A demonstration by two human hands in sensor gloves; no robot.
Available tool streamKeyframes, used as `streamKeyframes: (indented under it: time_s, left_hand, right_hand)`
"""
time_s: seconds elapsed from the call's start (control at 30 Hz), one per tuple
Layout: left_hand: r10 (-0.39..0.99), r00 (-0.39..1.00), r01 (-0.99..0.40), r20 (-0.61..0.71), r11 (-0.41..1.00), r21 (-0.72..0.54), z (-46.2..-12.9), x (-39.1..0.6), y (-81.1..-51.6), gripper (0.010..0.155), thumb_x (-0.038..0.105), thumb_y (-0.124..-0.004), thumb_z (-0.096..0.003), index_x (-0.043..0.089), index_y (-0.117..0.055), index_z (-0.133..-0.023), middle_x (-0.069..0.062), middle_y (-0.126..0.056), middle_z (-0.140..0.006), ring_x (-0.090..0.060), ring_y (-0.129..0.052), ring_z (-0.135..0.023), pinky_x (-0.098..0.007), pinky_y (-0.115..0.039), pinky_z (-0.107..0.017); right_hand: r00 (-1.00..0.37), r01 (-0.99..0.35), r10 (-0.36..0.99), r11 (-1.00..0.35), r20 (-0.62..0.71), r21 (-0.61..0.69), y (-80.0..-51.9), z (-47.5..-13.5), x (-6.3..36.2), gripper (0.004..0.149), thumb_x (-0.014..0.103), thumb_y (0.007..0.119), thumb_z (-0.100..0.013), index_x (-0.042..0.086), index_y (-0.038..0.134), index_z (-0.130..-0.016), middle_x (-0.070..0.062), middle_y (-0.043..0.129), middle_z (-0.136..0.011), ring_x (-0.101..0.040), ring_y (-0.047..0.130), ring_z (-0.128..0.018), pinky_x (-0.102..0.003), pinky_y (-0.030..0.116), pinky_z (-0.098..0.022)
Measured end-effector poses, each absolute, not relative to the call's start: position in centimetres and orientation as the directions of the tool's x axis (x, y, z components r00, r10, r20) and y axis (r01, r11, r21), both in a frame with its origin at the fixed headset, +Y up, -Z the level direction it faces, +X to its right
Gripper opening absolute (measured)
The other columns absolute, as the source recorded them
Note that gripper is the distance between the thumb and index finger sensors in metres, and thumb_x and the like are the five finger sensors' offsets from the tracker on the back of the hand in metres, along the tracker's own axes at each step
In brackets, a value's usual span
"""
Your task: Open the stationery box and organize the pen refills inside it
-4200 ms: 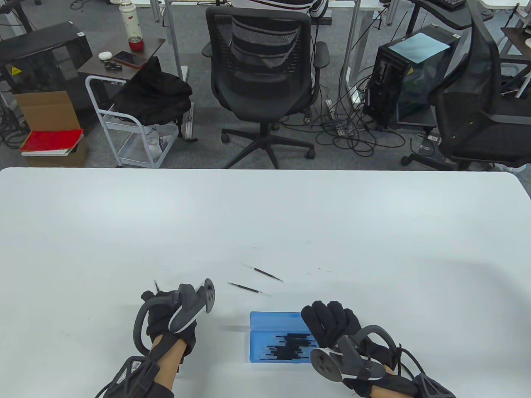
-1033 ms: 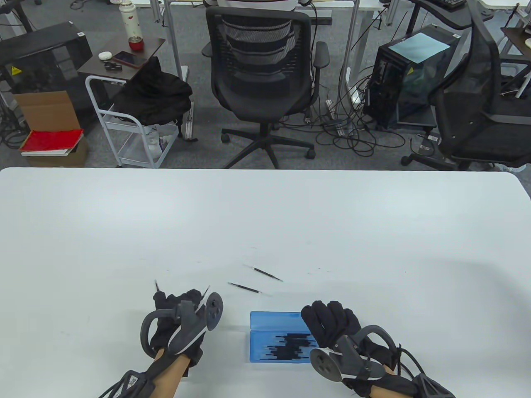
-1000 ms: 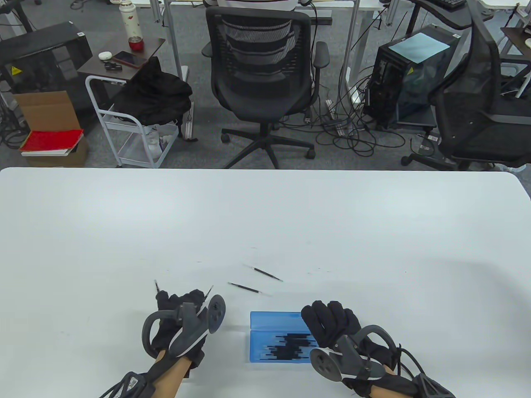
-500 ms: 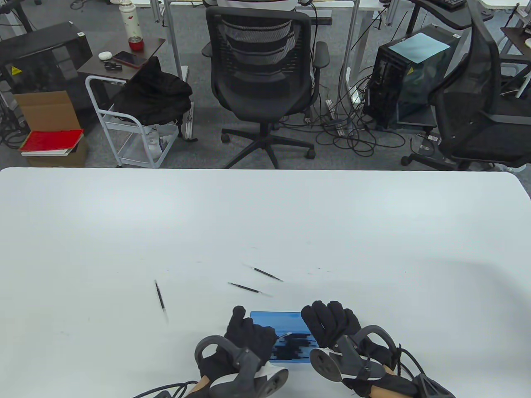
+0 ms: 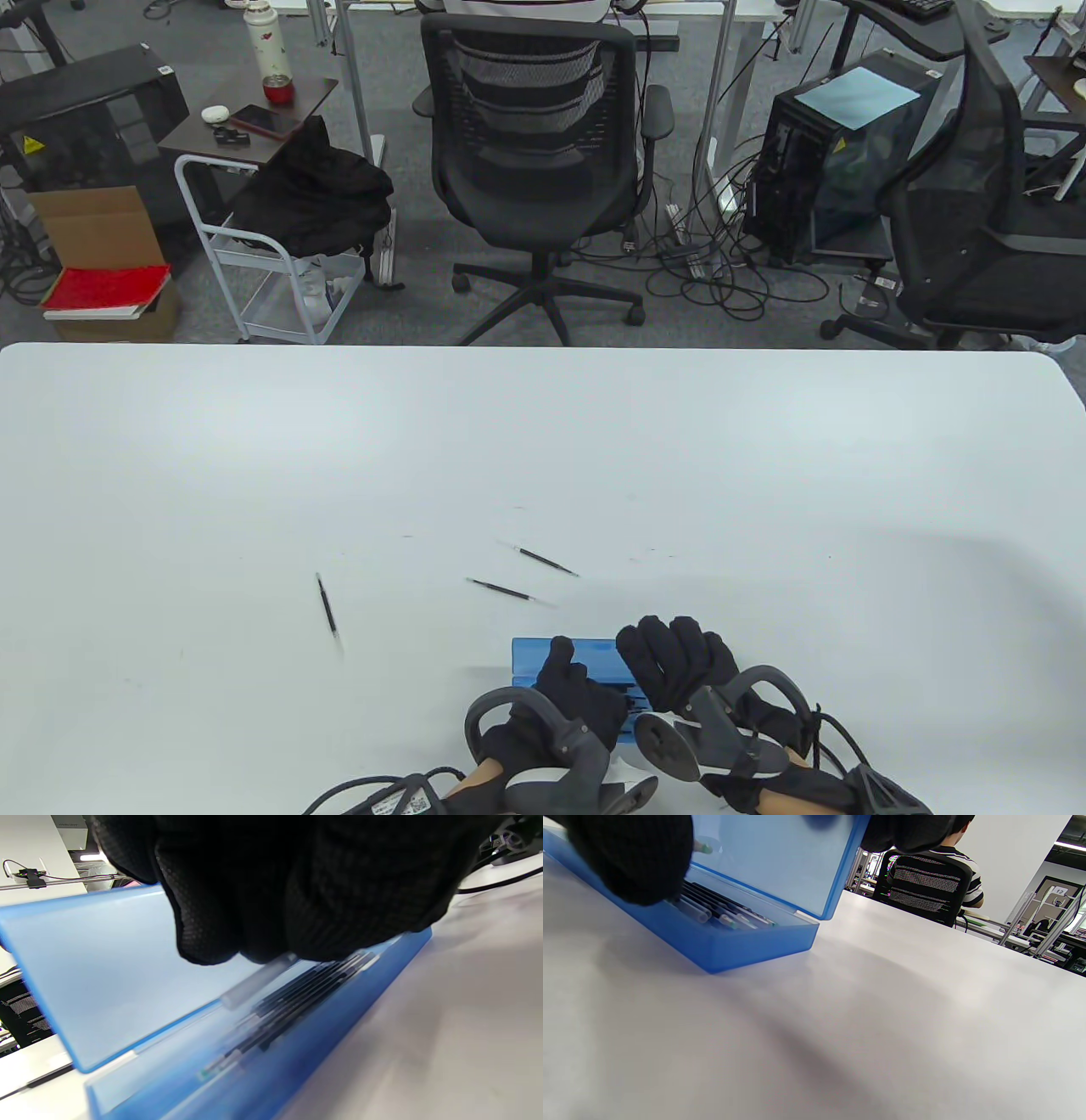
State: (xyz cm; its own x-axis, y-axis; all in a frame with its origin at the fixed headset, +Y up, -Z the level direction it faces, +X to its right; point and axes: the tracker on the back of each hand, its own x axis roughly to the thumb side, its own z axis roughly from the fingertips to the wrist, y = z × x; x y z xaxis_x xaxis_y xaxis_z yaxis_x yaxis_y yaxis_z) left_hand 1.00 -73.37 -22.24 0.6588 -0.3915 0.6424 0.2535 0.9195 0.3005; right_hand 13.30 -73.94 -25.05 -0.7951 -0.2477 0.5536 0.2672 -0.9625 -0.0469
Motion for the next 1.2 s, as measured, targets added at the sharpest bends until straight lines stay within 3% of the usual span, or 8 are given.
streamKeyframes:
  time_s: [0.5,0.73,0.93,1.2]
  left_hand:
    - [-0.474,0.609,0.325,0.635,0.88,0.346,-21.8,1.7,-74.0,0.052,0.033,-0.093,-0.0458,0.019,-0.08,-0.094,0.004,-0.098,-0.083,-0.022,-0.103,-0.078,-0.063,-0.06,-0.08]
    - [-0.416,0.655,0.245,0.631,0.907,0.343,-21.0,0.5,-71.8,0.05,0.035,-0.09,-0.0476,0.019,-0.08,-0.094,0.005,-0.098,-0.083,-0.022,-0.103,-0.076,-0.062,-0.062,-0.079]
    - [-0.353,0.768,0.188,0.534,0.922,0.339,-21.1,-1.4,-68.5,0.049,0.035,-0.09,-0.0485,0.018,-0.081,-0.094,0.004,-0.099,-0.082,-0.023,-0.103,-0.075,-0.062,-0.063,-0.078]
    - [-0.217,0.944,0.141,0.248,0.947,0.289,-24.0,-6.9,-65.2,0.048,0.033,-0.09,-0.0494,0.016,-0.082,-0.094,0.001,-0.099,-0.081,-0.026,-0.103,-0.074,-0.062,-0.063,-0.077]
  right_hand:
    - [-0.795,0.269,-0.25,-0.962,0.553,-0.049,-74.0,-25.0,13.3,0.113,0.054,0.082,-0.041,0.011,0.008,-0.114,-0.028,0.026,-0.122,-0.059,0.047,-0.106,-0.064,0.054,-0.076]
    - [-0.794,0.269,-0.251,-0.962,0.553,-0.05,-74.0,-25.0,13.3,0.113,0.054,0.082,-0.041,0.011,0.008,-0.114,-0.028,0.026,-0.122,-0.059,0.047,-0.106,-0.064,0.054,-0.076]
    - [-0.794,0.271,-0.254,-0.961,0.552,-0.053,-74.0,-25.0,13.3,0.113,0.055,0.082,-0.041,0.011,0.008,-0.114,-0.028,0.026,-0.122,-0.059,0.047,-0.106,-0.064,0.054,-0.076]
    - [-0.795,0.271,-0.255,-0.961,0.55,-0.054,-73.9,-25.0,13.3,0.113,0.055,0.082,-0.041,0.011,0.008,-0.114,-0.028,0.026,-0.122,-0.059,0.047,-0.106,-0.064,0.054,-0.076]
